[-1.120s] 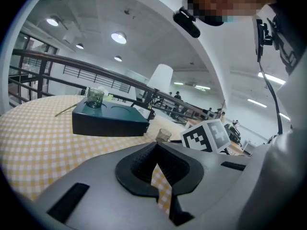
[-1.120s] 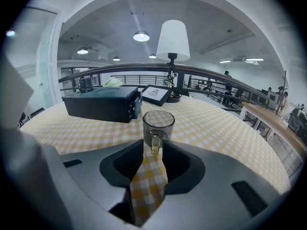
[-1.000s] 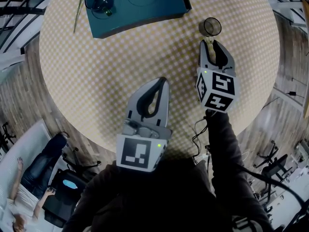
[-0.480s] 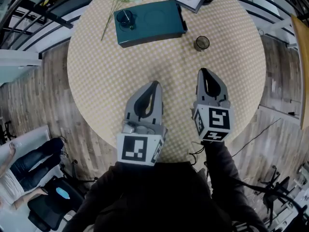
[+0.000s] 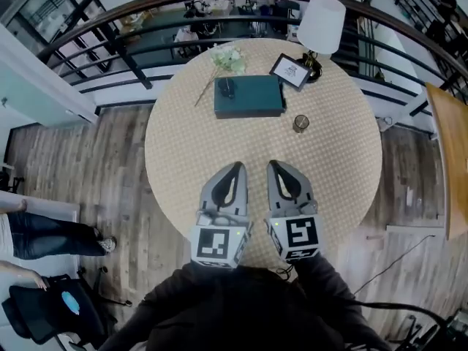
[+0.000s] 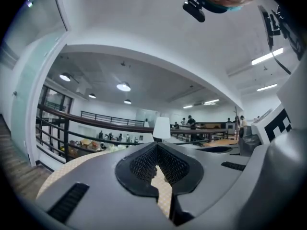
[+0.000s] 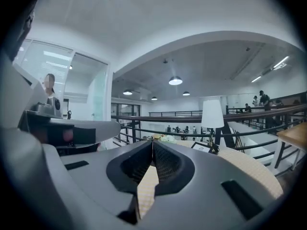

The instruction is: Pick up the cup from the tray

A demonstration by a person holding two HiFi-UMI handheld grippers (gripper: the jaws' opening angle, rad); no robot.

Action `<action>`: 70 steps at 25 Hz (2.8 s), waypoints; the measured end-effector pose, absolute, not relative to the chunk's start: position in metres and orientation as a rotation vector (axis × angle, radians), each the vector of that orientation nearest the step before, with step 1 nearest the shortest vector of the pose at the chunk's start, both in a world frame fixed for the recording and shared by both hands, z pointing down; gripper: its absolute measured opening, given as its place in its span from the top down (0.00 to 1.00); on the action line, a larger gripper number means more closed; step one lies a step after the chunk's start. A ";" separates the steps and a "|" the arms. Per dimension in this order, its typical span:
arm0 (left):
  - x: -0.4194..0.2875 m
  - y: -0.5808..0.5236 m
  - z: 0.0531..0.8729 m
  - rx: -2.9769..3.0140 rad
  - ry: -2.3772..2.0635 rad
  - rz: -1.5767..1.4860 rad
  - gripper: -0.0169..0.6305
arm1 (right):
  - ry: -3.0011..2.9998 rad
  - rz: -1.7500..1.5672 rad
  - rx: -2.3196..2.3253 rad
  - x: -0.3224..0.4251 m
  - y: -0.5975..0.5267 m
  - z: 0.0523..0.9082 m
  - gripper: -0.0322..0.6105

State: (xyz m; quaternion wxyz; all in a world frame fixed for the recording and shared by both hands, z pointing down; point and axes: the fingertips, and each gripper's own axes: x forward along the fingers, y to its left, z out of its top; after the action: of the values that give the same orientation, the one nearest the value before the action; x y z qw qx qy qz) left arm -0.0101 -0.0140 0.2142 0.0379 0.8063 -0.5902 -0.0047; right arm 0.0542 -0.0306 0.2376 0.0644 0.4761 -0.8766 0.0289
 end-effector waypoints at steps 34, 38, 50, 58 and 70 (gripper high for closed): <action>-0.092 0.002 0.172 2.365 -1.951 -0.114 0.97 | -2.677 -0.063 1.441 0.006 -0.060 0.189 0.93; -0.111 -0.035 0.188 2.387 -1.859 -0.084 0.97 | -2.601 -0.013 1.490 -0.010 -0.098 0.205 0.93; -0.141 -0.155 0.309 2.288 -1.571 -0.001 0.97 | -2.404 0.179 1.432 -0.067 -0.233 0.338 0.83; -0.157 -0.192 0.368 2.194 -1.471 0.038 0.97 | -2.321 0.217 1.438 -0.083 -0.291 0.383 0.83; -0.153 -0.181 0.384 2.155 -1.437 0.031 0.97 | -2.232 0.219 1.490 -0.070 -0.282 0.392 0.86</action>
State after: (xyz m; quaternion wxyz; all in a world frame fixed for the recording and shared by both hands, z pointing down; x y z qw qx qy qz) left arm -0.1528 -0.1815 0.3843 0.2723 0.8005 -0.5338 0.0114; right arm -0.0696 -0.2818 0.3924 0.2225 0.5394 -0.8082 0.0793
